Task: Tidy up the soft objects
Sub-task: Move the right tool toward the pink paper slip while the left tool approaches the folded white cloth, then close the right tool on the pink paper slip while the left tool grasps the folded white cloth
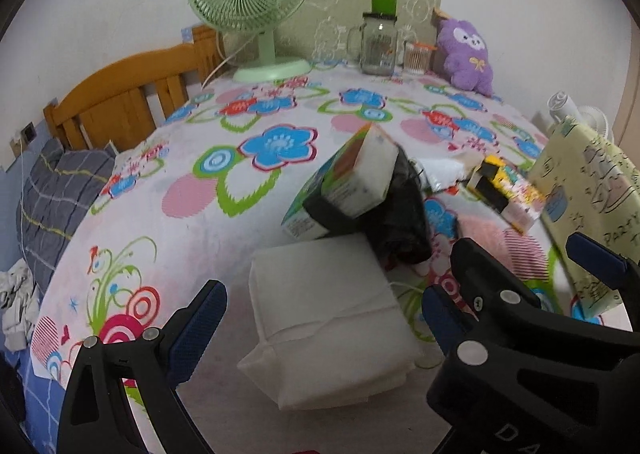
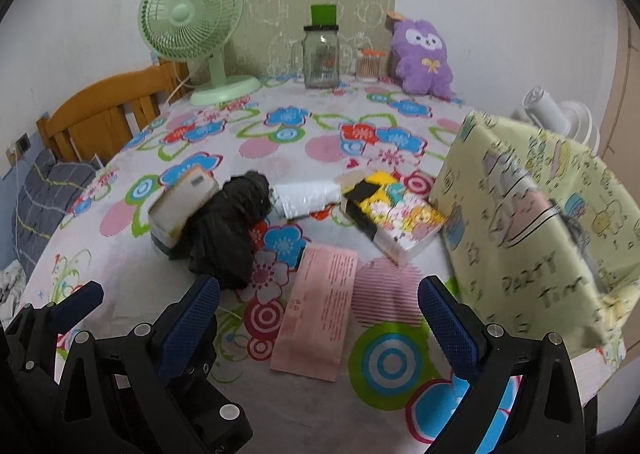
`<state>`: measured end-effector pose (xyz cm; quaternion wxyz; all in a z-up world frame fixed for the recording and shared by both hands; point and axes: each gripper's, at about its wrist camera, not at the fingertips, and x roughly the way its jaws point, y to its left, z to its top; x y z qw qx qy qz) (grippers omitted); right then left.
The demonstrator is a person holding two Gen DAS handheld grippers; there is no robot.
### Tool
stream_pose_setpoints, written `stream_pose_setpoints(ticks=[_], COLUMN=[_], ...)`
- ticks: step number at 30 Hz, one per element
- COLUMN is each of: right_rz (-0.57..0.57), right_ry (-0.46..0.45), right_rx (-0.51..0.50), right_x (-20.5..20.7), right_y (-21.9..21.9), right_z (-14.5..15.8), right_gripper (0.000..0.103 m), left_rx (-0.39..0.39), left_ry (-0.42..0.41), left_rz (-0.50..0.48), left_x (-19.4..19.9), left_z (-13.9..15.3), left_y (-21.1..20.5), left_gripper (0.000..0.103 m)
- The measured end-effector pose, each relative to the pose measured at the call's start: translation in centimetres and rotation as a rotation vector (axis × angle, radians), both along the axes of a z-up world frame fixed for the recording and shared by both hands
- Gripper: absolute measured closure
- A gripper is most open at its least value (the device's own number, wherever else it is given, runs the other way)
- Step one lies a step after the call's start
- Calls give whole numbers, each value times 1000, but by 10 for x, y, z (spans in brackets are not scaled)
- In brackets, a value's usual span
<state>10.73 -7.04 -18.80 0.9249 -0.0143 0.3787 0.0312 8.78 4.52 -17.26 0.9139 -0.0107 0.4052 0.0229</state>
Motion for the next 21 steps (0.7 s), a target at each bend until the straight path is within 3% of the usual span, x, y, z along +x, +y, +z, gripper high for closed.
stream_pose_setpoints(ticks=[6, 10, 17, 21], right_rz=[-7, -11, -26, -27], right_ry=[33, 71, 125, 130], right_rx=[9, 19, 76, 61], right_x=[10, 17, 27, 27], right_y=[-1, -1, -4, -1], right_z=[-9, -16, -24, -25], right_gripper=[2, 2, 21, 28], left_rx=[-10, -19, -17, -11], left_ry=[36, 32, 20, 15], left_rz=[20, 14, -32, -46], left_x=[10, 10, 9, 8], left_z=[-10, -12, -12, -11], left_y=[3, 3, 0, -1], left_gripper=[4, 19, 28, 30])
